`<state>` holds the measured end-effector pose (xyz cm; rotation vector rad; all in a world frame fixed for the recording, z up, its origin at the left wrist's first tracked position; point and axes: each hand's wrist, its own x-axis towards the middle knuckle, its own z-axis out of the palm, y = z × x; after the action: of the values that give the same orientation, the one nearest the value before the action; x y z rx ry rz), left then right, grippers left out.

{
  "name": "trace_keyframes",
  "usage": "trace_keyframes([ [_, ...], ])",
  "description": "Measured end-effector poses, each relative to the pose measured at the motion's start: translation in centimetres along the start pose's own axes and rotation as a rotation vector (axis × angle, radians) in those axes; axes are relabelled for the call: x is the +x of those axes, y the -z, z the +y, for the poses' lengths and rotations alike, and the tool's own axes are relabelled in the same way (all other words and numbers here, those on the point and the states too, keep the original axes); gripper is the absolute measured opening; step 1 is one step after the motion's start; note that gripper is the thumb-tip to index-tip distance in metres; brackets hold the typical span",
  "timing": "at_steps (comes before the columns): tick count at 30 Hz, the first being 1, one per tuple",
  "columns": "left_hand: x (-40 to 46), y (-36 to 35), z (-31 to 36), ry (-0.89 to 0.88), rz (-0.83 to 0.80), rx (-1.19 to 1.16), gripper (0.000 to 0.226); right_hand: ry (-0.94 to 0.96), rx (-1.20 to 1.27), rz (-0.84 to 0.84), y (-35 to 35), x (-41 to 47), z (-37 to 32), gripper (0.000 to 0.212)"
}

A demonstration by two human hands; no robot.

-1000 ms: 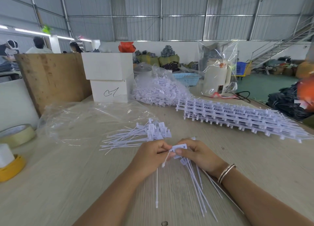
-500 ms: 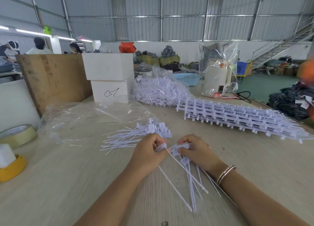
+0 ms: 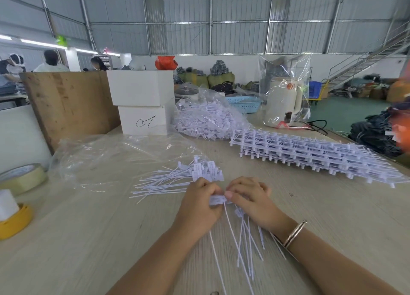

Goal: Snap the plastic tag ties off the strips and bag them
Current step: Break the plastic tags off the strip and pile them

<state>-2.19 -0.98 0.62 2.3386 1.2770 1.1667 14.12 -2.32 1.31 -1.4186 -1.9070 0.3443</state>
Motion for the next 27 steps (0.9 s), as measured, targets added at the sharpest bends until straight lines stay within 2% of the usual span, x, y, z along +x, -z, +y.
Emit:
trace_keyframes([
  [2,0.0,-0.4,0.3,-0.039,0.014,0.012,0.023,-0.028,-0.030,-0.060,-0.2,0.0,0.2,0.025],
  [5,-0.1,-0.3,0.5,-0.101,-0.001,0.009,0.030,-0.038,0.060,-0.118,0.0,0.2,0.2,0.018],
  [9,-0.2,0.2,0.6,-0.087,-0.140,-0.036,0.035,-0.107,0.253,-0.051,0.4,0.3,0.3,0.021],
  [13,-0.3,0.7,-0.1,-0.076,-0.151,0.041,0.041,-0.145,0.313,-0.034,0.5,0.3,0.3,0.025],
  [18,-0.2,0.5,0.0,-0.130,-0.117,0.130,0.014,-0.072,0.252,-0.140,0.5,0.0,-0.1,0.020],
  [20,-0.1,0.4,0.1,-0.132,-0.117,0.174,0.009,-0.061,0.229,-0.156,0.6,0.0,-0.2,0.024],
  [23,-0.1,0.3,0.1,-0.129,-0.079,0.165,0.015,-0.065,0.251,-0.144,0.6,0.0,-0.2,0.025],
  [27,-0.1,0.6,0.1,-0.113,-0.028,0.160,0.022,-0.127,0.395,-0.108,0.9,0.0,0.0,0.026],
])
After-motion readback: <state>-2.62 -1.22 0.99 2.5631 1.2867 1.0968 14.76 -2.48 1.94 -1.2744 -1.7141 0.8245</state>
